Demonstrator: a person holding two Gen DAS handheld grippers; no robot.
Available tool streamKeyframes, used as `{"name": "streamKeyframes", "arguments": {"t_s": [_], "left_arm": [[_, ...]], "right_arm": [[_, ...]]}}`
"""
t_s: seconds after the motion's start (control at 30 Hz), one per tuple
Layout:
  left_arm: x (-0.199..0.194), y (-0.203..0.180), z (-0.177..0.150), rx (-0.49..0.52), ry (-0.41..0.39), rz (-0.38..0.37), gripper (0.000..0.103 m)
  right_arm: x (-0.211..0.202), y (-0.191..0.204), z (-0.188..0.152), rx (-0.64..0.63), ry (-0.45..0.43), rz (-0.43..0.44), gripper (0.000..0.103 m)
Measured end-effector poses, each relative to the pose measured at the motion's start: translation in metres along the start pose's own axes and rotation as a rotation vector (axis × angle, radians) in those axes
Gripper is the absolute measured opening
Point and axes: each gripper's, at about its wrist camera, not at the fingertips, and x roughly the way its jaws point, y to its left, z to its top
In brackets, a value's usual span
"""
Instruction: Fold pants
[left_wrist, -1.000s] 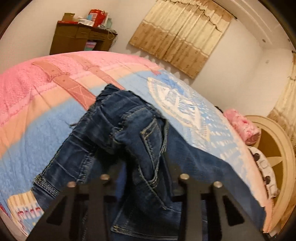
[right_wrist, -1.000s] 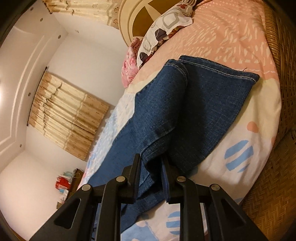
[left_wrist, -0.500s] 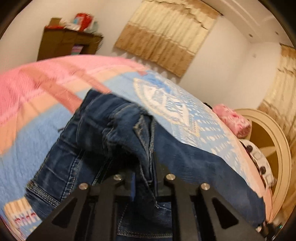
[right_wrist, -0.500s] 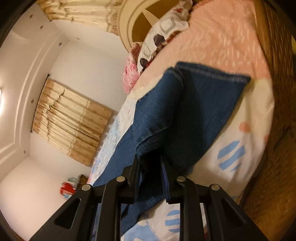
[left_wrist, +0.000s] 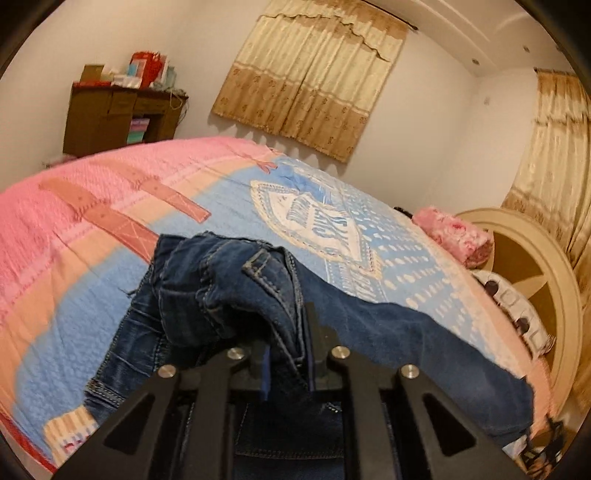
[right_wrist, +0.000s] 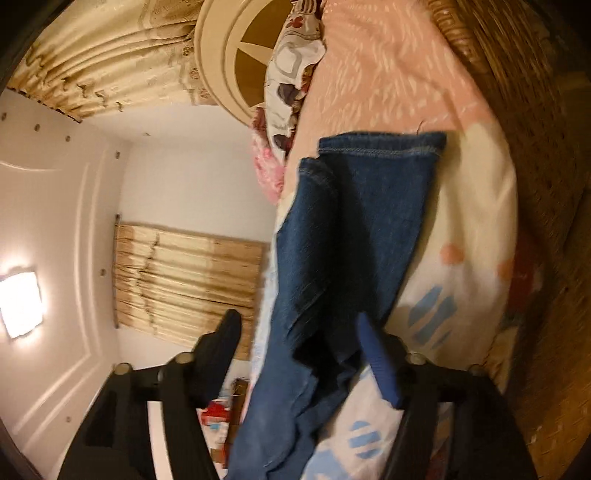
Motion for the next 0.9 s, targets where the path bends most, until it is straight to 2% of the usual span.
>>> {"name": "streamKeyframes", "arguments": {"t_s": [0.1, 0.33, 0.37, 0.47, 0.5, 0.53, 0.57, 0.6, 0.8, 0.87, 0.9], "left_arm": [[-0.001, -0.002, -0.001, 0.01, 0.007, 0.005, 0.014], [-0.006, -0.002, 0.0, -0.005, -0.008, -0.019, 0.014], [-0.007, -0.003, 0.0, -0.004, -0.01, -0.019, 0.014], [-0.005, 0.001, 0.0, -0.023, 0.0, -0.024, 0.014], [-0.005, 0.002, 0.001, -0.031, 0.003, -0.028, 0.014], [-0.005, 0.002, 0.001, -0.035, 0.003, -0.031, 0.014], [-0.006, 0.002, 0.003, -0.035, -0.001, -0.033, 0.014], [-0.008, 0.001, 0.004, -0.033, -0.006, -0.037, 0.014], [-0.023, -0.003, 0.009, -0.039, -0.032, -0.052, 0.014], [-0.029, 0.0, 0.008, -0.054, -0.033, -0.057, 0.014], [-0.03, 0.003, 0.006, -0.064, -0.027, -0.06, 0.014]], "right_arm": [[0.01, 0.008, -0.003, -0.04, 0.04, -0.043, 0.068], [0.041, 0.028, 0.005, -0.065, 0.103, 0.067, 0.067], [0.046, 0.028, 0.007, -0.061, 0.094, 0.052, 0.067], [0.053, 0.011, 0.019, 0.021, 0.003, -0.068, 0.067], [0.057, 0.004, 0.022, 0.05, -0.006, -0.066, 0.058], [0.061, 0.005, 0.025, 0.034, 0.006, -0.08, 0.026], [0.066, 0.011, 0.027, -0.014, 0.029, -0.102, 0.008], [0.068, 0.022, 0.029, -0.082, 0.037, -0.126, 0.004], [0.042, 0.113, 0.024, -0.481, -0.034, -0.189, 0.003], [0.032, 0.125, 0.019, -0.552, -0.031, -0.205, 0.003], [0.027, 0.122, 0.016, -0.588, -0.025, -0.247, 0.004]]}}
